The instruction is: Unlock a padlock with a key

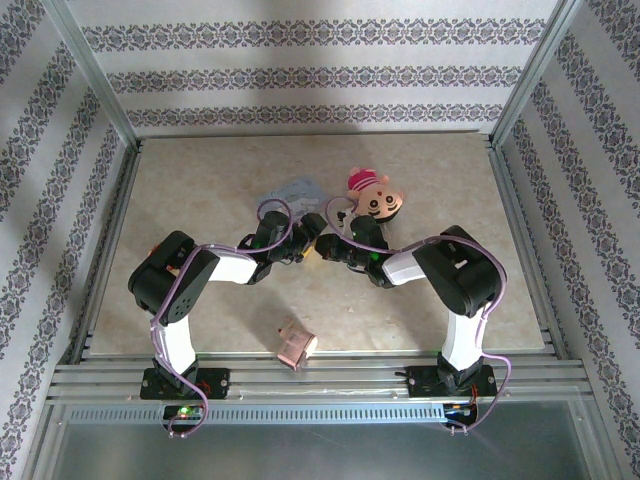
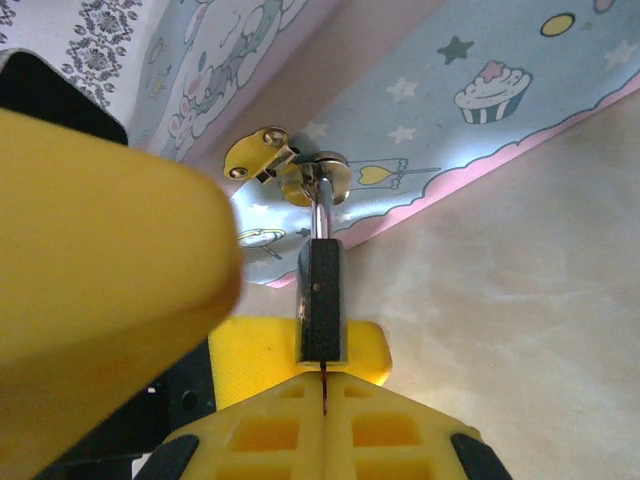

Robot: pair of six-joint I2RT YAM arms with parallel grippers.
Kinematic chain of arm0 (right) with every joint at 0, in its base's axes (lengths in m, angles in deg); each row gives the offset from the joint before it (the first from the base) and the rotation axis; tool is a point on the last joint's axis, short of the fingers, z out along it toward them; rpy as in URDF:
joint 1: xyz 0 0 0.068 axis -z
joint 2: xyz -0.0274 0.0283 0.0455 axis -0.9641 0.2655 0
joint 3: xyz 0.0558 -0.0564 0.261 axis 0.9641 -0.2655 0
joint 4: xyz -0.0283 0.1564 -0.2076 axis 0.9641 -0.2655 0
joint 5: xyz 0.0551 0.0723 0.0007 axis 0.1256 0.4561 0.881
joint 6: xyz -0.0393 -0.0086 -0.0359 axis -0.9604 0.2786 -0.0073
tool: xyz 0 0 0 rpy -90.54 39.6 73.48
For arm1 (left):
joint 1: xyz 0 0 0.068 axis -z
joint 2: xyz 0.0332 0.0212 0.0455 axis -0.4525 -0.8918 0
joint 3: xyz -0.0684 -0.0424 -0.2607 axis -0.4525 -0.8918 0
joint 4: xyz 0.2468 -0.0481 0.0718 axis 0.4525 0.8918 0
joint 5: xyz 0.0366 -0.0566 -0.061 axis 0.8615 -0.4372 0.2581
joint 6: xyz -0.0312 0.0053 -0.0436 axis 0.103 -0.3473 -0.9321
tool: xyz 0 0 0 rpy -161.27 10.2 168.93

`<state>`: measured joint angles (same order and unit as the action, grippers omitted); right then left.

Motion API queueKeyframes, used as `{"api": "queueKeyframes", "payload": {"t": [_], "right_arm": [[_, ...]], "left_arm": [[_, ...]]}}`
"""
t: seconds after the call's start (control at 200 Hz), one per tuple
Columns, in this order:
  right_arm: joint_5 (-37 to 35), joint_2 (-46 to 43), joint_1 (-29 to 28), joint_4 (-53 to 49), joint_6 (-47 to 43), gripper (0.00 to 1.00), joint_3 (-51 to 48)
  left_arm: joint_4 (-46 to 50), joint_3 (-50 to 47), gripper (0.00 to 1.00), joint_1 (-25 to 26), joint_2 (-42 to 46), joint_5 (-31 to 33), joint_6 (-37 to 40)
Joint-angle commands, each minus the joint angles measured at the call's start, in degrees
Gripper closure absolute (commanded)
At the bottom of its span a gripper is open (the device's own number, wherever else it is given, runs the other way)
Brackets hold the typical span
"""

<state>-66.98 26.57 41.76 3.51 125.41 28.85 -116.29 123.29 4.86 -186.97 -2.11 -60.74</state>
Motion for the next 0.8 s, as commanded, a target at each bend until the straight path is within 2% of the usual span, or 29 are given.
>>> {"api": "queueKeyframes", "payload": {"t": [0.0, 0.185, 0.45, 0.795], "right_arm": [[-0.78, 1.1, 0.14, 3.02, 1.23, 0.98, 1.53], [-0.51, 1.34, 0.33, 3.38, 1.84, 0.97, 1.69], [-0.2, 1.46, 0.5, 3.65, 2.09, 0.96, 2.05], [0.28, 1.79, 0.52, 3.65, 2.35, 0.96, 2.91]], "left_arm": [[4.99, -2.84, 0.11, 1.01, -1.88, -5.06, -5.06], [9.48, -1.48, 0.09, 0.68, -0.34, -1.35, 1.61], [17.6, 0.18, 0.16, -0.13, 2.81, 5.98, 9.04], [12.42, 0.1, 0.34, -0.65, 1.72, 8.98, 11.11]]}}
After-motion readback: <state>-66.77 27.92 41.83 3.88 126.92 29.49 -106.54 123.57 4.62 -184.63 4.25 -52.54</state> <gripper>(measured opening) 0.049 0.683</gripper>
